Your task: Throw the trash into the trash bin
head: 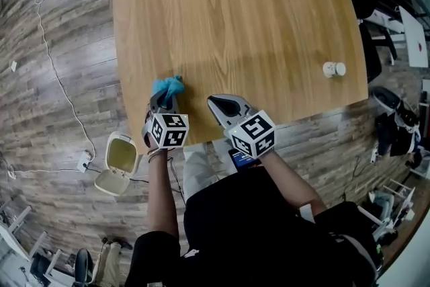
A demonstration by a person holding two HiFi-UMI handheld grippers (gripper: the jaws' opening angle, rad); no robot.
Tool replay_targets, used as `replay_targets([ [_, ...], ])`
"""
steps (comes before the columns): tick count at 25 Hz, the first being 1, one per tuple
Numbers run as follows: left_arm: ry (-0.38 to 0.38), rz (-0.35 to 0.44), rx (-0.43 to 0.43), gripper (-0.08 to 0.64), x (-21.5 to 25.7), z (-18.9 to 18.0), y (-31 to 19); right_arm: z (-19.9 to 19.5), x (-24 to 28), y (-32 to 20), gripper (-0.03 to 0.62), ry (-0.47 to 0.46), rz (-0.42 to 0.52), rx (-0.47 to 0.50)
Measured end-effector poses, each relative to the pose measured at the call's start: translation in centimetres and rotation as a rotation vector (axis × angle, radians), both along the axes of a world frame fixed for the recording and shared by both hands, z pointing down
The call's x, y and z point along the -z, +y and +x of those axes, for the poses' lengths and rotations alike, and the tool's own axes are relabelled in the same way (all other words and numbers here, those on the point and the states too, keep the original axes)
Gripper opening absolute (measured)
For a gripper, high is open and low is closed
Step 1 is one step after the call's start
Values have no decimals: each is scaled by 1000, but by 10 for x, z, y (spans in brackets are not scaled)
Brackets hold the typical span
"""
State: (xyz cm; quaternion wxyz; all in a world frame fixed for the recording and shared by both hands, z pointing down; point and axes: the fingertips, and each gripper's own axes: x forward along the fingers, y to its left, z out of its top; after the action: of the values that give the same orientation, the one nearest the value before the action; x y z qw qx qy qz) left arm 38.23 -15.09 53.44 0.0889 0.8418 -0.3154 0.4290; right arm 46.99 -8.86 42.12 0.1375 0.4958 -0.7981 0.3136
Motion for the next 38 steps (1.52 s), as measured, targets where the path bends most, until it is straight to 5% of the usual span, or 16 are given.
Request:
replay_targets([
  [8, 76, 92, 153, 20, 61, -23, 18, -8, 23, 4, -9, -28, 55, 94],
  [13, 221, 187, 234, 21, 127, -38, 46, -26, 47, 6, -9, -53, 110, 170],
  [23, 372, 258, 392, 22, 198, -45, 103, -46, 93, 17, -9, -92, 204, 284],
  [30, 358, 308, 499, 23, 219, -84, 138, -82, 92, 17, -9, -161, 200, 330],
  [38, 346, 298, 816, 23, 190, -192, 208, -200, 70, 50, -9, -169, 144, 593],
])
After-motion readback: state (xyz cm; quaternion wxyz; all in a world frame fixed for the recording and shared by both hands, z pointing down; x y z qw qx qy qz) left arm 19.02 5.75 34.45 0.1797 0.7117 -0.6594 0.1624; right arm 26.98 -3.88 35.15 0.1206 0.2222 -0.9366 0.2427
